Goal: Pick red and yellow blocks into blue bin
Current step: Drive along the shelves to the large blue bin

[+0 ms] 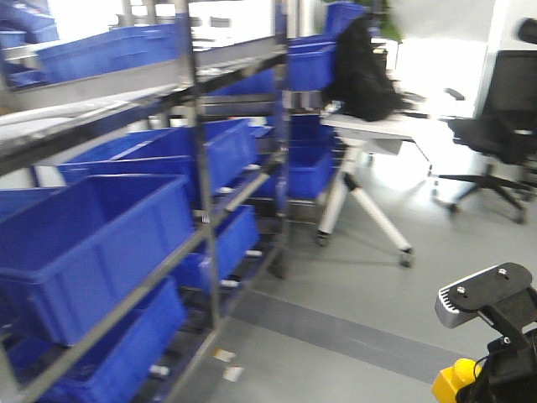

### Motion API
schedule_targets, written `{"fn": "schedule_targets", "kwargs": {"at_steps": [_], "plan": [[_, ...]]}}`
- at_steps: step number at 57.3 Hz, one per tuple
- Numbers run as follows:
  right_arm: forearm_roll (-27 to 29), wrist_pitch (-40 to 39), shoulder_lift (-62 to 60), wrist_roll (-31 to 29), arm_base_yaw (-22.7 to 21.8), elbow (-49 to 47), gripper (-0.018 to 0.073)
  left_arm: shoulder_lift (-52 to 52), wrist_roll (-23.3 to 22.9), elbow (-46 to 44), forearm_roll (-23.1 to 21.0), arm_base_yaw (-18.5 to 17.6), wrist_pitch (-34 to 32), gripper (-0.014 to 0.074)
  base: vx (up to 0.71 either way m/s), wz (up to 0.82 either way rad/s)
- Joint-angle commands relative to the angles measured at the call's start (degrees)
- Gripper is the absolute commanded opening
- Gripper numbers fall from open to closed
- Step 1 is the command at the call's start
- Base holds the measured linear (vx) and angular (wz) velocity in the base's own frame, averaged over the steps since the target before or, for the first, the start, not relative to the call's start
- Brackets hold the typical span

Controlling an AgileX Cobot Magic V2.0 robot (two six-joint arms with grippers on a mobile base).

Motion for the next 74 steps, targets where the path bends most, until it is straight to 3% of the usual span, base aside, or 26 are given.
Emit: {"fn": "schedule_targets", "kwargs": {"at_steps": [1,74], "plan": [[-0.1,-2.47,-1.17,-0.5,0.01,-1.52,0.0269,-0.14,-0.05,-1.43,-1.1,-0.48,-3.78,0.0237,0.27,0.54],[-0.1,-2.34,-1.17,-0.5,0.01,-1.52,0.0269,-0.14,-0.05,-1.43,-1.1,-0.48,-3.73,0.0237,0.14,0.69]]}}
